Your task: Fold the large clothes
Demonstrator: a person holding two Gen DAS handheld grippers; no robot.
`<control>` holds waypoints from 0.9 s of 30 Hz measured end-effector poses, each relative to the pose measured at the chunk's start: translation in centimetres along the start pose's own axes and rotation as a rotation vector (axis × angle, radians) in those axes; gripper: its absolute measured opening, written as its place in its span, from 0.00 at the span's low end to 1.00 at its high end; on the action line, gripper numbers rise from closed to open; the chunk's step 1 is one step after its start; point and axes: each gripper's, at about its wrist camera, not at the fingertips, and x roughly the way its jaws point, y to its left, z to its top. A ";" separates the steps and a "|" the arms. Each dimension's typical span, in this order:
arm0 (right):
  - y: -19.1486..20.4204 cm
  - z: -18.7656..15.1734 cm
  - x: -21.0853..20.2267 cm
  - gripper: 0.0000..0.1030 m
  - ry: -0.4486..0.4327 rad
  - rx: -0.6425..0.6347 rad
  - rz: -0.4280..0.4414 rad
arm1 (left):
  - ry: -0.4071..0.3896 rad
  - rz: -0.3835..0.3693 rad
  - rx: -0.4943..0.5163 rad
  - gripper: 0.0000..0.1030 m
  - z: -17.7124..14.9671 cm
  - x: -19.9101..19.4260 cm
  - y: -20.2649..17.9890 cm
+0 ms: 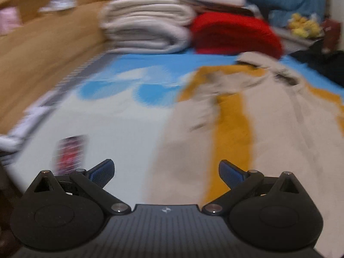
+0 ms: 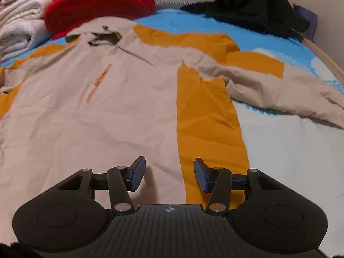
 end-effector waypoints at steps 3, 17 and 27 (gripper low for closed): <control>-0.3 -1.2 2.0 0.51 0.100 0.008 0.004 | 0.084 -0.163 0.016 1.00 1.2 6.8 -6.5; 0.8 -11.6 -8.1 0.62 0.260 -0.015 -0.004 | 0.265 0.167 0.148 1.00 -5.1 11.8 -4.6; 6.8 -12.2 -22.9 0.71 -0.217 -0.007 0.130 | 0.037 0.185 -0.044 1.00 -2.9 1.9 1.6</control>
